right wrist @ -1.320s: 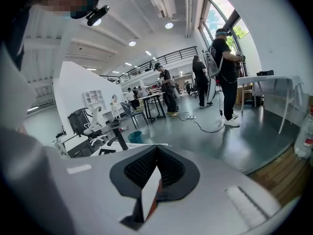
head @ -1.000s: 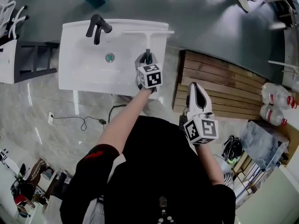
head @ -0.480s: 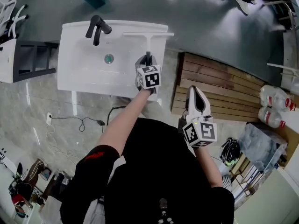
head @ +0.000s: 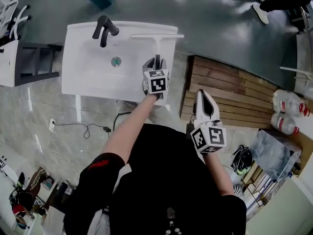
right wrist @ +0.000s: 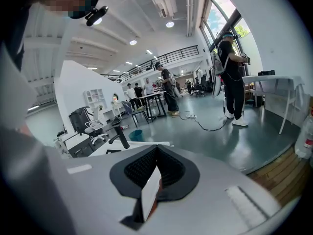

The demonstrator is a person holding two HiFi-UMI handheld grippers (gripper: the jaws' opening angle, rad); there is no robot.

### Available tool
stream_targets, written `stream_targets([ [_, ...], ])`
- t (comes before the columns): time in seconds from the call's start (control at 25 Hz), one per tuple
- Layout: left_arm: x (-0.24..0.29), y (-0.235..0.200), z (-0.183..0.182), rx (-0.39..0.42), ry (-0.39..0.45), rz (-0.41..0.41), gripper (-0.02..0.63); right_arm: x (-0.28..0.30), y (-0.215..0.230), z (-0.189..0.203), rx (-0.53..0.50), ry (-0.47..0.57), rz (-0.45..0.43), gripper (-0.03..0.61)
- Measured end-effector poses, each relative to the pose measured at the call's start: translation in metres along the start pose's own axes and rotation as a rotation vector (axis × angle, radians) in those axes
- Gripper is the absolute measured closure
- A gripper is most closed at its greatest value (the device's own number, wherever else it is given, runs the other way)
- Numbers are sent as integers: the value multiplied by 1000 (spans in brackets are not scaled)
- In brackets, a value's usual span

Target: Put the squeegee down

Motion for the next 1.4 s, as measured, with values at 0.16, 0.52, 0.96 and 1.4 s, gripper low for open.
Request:
stream_targets([
  [0.16, -8, -5, -3, 13, 22, 40, 426, 4, -9, 3, -7, -2, -12, 576],
  [0.52, -47, -41, -15, 49, 90, 43, 478, 13, -49, 6, -40, 2, -46, 577],
  [0.96, -107, -87, -22, 201, 171, 104, 612, 32, -113, 10, -64, 12, -81, 577],
  [1.4, -181, -156, -67, 253, 340, 182, 612, 55, -194, 8, -82, 67, -102, 576],
])
Point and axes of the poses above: the fingertips, and each gripper's own axes: x forward along the fingers, y to its right, z out of its underside, the point moved 3 cm from there along -x, backward along the fingers, and after that the axes turned 5 degrees about -z, right-handed, at the moved point
